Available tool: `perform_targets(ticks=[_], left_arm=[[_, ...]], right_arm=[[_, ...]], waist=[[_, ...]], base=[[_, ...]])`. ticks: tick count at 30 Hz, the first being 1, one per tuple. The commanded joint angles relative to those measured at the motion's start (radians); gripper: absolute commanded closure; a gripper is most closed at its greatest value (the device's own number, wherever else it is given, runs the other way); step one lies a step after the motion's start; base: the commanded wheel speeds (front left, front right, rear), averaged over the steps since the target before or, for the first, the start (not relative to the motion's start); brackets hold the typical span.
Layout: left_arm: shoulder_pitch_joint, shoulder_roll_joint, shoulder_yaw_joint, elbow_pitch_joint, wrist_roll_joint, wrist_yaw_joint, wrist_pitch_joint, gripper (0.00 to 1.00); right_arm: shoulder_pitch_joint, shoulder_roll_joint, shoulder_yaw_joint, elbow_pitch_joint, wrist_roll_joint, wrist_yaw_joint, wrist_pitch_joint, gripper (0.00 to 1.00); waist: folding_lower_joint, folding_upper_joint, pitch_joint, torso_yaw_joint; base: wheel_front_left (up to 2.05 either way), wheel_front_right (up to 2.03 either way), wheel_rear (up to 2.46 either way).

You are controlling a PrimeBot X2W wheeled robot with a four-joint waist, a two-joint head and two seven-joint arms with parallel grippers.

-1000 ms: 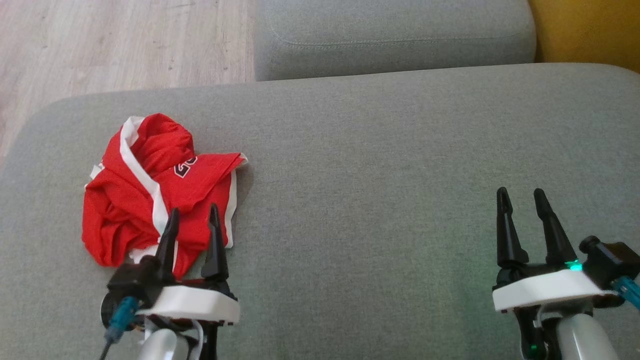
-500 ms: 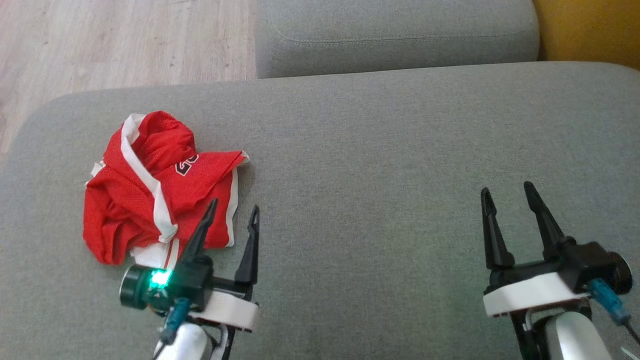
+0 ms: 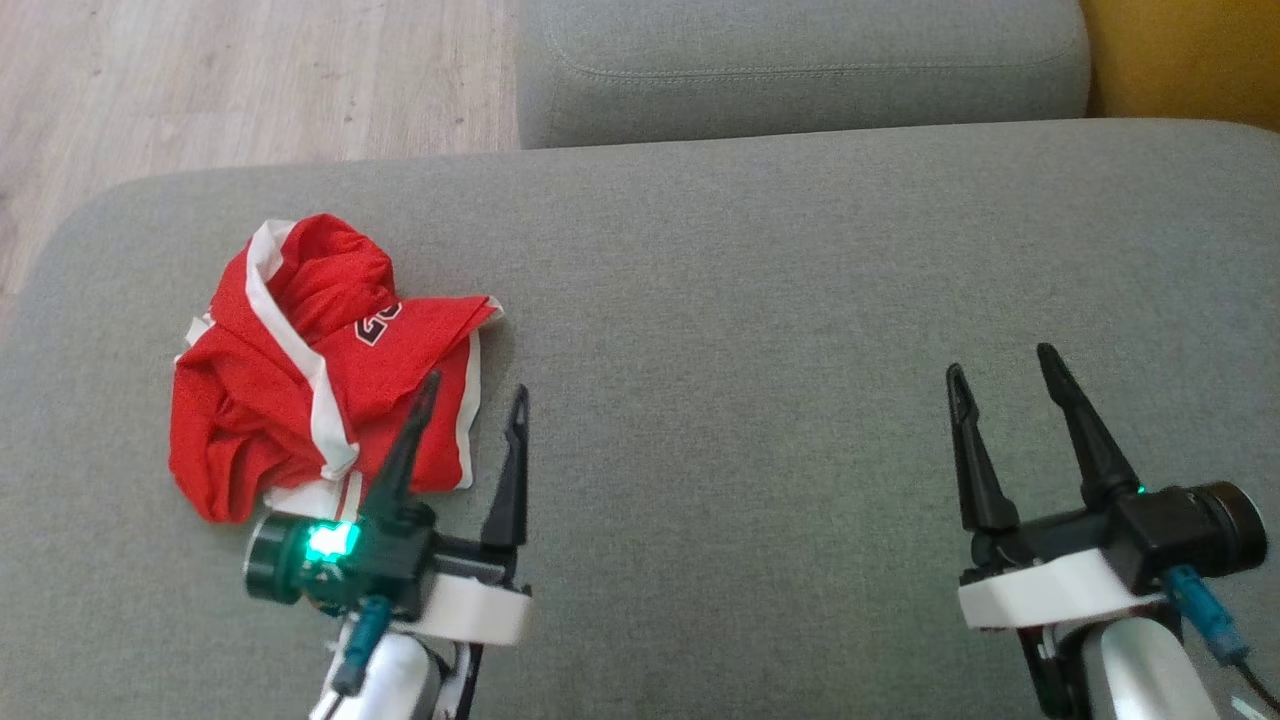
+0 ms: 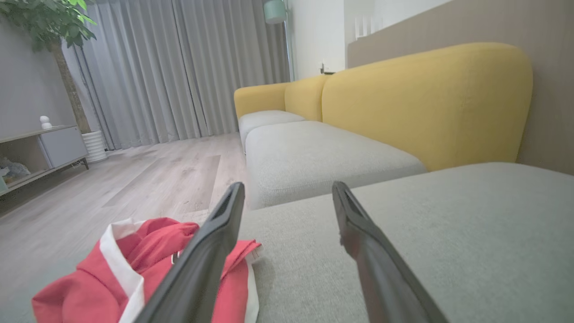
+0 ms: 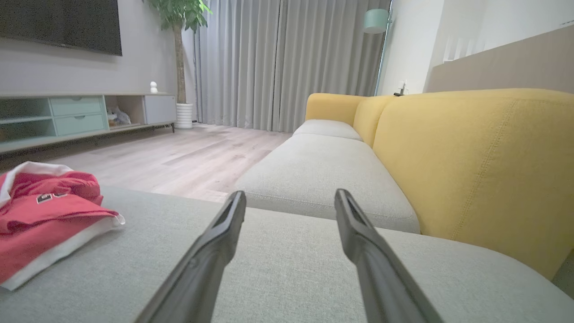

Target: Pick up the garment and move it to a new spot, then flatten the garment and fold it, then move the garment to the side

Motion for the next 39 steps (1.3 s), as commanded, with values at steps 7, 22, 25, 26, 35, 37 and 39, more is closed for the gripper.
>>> perform_targets(ticks=[7,22,25,26,35,37,39], left_arm=[[0.001,-0.034,0.114,-0.065,-0.020,-0.038,-0.034,0.00],[0.050,-0.102,0.220,0.028,-0.039,-0.153,-0.037,0.00],[0.049,-0.108,0.233,0.035,-0.033,-0.164,-0.037,0.00],[0.048,-0.110,0.237,0.036,-0.031,-0.166,-0.037,0.00],[0.054,-0.122,0.263,0.035,-0.008,-0.187,-0.037,0.00],[0.058,-0.123,0.266,0.037,-0.006,-0.187,-0.037,0.00],[0.060,-0.124,0.270,0.040,-0.005,-0.187,-0.037,0.00]], right_arm=[[-0.026,-0.009,0.018,-0.033,0.111,0.008,-0.032,0.00],[-0.023,-0.009,0.006,0.072,0.236,0.008,-0.036,0.00],[-0.026,-0.009,0.006,0.073,0.238,0.008,-0.036,0.00],[-0.026,-0.009,0.006,0.073,0.238,0.008,-0.036,0.00],[-0.022,-0.009,0.007,0.077,0.238,0.008,-0.036,0.00],[-0.019,-0.009,0.010,0.077,0.239,0.008,-0.036,0.00],[-0.016,-0.009,0.015,0.078,0.238,0.008,-0.036,0.00]], waist=[[0.0000,0.0000,-0.002,0.004],[0.0000,0.0000,-0.014,-0.001],[0.0000,0.0000,-0.014,-0.002],[0.0000,0.0000,-0.014,-0.003],[0.0000,0.0000,-0.023,0.000],[0.0000,0.0000,-0.026,0.004],[0.0000,0.0000,-0.029,0.013]], base=[[0.00,0.00,0.00],[0.00,0.00,0.00],[0.00,0.00,0.00],[0.00,0.00,0.00],[0.00,0.00,0.00],[0.00,0.00,0.00],[0.00,0.00,0.00]])
